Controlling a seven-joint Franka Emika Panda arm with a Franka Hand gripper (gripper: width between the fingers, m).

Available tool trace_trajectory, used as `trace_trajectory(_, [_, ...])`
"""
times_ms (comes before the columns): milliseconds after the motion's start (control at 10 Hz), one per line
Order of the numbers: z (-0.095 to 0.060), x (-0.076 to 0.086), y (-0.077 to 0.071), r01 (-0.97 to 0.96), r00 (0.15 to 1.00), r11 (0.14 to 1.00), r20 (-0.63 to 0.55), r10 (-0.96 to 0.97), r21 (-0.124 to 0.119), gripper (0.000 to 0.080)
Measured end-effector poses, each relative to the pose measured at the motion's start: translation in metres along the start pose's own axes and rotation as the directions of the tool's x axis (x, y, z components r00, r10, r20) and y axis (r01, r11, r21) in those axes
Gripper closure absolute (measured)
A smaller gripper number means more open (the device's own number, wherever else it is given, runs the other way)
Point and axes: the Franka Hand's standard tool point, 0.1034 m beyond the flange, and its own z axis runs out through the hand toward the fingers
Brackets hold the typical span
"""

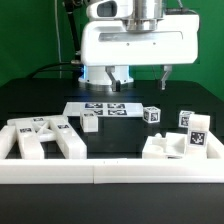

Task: Assemble chair

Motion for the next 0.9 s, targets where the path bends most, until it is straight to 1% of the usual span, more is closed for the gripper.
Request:
trace_trajectory(100, [0.004, -0.02, 0.014, 0.067, 0.998, 0.998, -0.01, -0.067, -0.007, 0.0151])
trace_trajectory(200, [0.008, -0.042, 0.032, 0.091, 0.996, 0.996, -0.001, -0.091, -0.011, 0.0151])
trace_trajectory(300, [0.012, -0.051, 0.043, 0.089, 0.996, 0.996, 0.008, -0.089, -0.013, 0.0151])
trace_trajectory(400, [0.015, -0.051, 0.043, 0.081, 0.997, 0.997, 0.013, -0.081, -0.014, 0.0151])
trace_trajectory(500, [0.014, -0.046, 0.038, 0.085, 0.996, 0.996, 0.008, -0.085, -0.014, 0.0151])
trace_trajectory(800, [0.015, -0.048, 0.041, 0.085, 0.996, 0.996, 0.011, -0.085, -0.014, 0.0151])
trace_trajectory(900, [0.016, -0.055, 0.048, 0.122, 0.992, 0.992, 0.015, -0.122, -0.005, 0.0151])
